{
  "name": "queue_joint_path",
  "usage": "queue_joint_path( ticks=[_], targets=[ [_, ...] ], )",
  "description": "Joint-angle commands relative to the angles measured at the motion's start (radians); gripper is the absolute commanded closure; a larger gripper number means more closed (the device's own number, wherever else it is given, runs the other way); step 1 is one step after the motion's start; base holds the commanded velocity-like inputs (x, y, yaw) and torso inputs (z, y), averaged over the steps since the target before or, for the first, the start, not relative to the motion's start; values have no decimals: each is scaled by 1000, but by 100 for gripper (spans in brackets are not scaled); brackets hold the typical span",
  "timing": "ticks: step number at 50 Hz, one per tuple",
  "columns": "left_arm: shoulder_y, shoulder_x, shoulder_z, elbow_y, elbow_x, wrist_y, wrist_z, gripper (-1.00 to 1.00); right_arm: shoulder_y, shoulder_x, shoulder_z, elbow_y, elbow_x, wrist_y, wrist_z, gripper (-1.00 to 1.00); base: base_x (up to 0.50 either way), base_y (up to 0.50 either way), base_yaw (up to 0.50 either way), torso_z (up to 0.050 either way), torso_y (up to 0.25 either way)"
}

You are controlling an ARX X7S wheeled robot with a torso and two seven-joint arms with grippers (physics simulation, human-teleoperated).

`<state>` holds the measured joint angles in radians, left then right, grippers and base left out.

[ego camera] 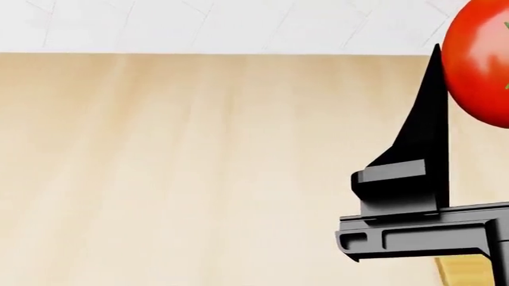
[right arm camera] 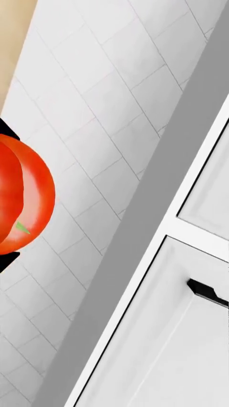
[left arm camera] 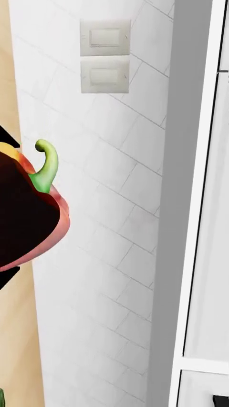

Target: Place the avocado, onion, tomato and bell pepper on the cutting board.

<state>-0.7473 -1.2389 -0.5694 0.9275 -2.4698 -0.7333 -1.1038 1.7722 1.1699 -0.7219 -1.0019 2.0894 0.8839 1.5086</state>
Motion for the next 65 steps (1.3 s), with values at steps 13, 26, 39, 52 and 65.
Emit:
queue_joint_path(
  ticks=[13,26,39,52,65],
  targets=[
    [-2,5,-7,-4,-12,6,-14,100,-7,6,1,-7,-16,7,-8,100,-1,-500,0,0,0],
    [-4,7,-10,-5,-13,4,-16,100,-12,9,1,-11,-21,6,-11,100,-1,-500,0,0,1],
    [-12,2,-3,-6,-13,8,-11,100,-8,-3,-3,-6,-19,10,-10,100,-1,-500,0,0,0],
    [-9,8,-14,-11,-16,-5,-13,100,-7,-6,-6,-8,-18,5,-11,100,-1,-500,0,0,1],
    [-16,1,62,-56,57,-30,36,100,-95,59,91,51,4,-138,-257,100,0,-169,0,1,0]
  ],
)
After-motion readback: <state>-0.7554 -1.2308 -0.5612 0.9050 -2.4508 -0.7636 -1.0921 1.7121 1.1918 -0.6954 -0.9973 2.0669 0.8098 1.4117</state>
